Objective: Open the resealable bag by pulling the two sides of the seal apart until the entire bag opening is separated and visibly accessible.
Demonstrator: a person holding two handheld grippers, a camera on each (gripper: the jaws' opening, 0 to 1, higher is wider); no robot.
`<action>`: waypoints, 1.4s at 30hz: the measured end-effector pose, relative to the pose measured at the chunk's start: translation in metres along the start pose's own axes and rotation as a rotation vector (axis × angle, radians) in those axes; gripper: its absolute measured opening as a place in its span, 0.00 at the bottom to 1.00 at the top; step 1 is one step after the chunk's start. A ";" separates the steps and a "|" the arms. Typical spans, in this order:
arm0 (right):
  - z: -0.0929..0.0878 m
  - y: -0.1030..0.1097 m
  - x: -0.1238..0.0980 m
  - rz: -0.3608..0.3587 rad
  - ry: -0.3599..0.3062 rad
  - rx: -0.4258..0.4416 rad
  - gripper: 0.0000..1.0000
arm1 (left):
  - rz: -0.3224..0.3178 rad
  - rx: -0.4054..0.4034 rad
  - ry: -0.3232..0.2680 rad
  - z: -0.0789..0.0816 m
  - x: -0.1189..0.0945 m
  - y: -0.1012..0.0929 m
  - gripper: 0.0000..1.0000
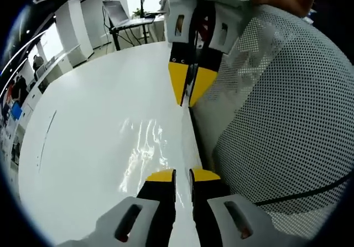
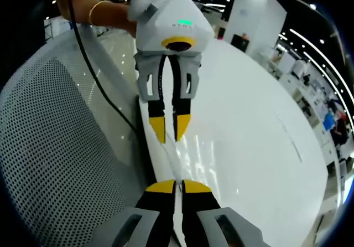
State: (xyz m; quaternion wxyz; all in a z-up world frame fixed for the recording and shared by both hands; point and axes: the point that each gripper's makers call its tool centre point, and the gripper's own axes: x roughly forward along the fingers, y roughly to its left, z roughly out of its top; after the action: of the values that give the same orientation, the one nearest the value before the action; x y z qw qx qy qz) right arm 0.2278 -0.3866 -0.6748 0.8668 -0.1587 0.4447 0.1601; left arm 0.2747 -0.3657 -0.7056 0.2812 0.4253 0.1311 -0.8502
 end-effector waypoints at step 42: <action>0.031 -0.009 -0.003 -0.081 -0.108 -0.104 0.10 | 0.131 -0.148 -0.054 0.051 -0.010 0.023 0.00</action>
State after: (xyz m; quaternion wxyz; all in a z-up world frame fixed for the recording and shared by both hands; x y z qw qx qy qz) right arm 0.2520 -0.3820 -0.6535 0.8859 -0.2124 0.3815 0.1563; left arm 0.2599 -0.4047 -0.6665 0.3701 0.3878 0.1578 -0.8293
